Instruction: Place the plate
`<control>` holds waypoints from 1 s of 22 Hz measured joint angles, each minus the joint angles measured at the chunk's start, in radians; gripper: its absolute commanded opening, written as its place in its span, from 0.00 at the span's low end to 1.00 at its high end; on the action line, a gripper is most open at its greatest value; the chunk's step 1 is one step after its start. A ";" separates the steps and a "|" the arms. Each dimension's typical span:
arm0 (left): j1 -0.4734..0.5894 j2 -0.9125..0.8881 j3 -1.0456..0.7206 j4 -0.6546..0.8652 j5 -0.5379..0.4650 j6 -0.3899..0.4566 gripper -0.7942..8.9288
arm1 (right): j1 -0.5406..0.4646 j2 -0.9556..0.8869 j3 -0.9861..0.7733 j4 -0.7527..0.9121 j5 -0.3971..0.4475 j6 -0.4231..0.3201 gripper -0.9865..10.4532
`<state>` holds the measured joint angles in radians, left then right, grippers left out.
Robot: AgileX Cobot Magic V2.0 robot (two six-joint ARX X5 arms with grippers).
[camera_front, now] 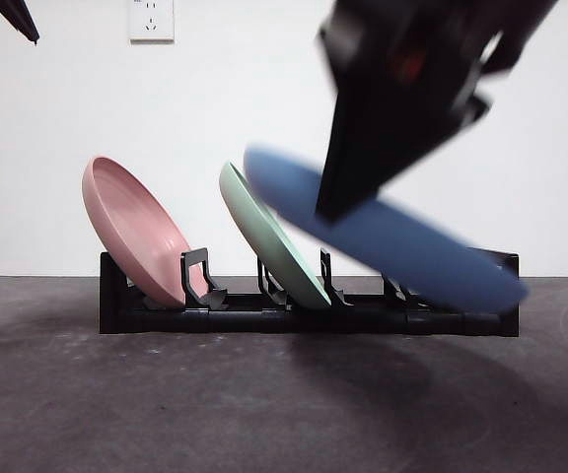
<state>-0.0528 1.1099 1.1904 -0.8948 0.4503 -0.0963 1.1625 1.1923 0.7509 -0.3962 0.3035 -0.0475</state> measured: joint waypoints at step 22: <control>0.000 0.000 0.000 0.000 0.000 0.013 0.44 | 0.035 0.319 0.000 0.225 -0.105 -0.192 0.11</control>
<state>-0.0528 1.1099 1.1904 -0.8948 0.4503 -0.0834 1.1980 1.5116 0.7509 -0.1711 0.1986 -0.2390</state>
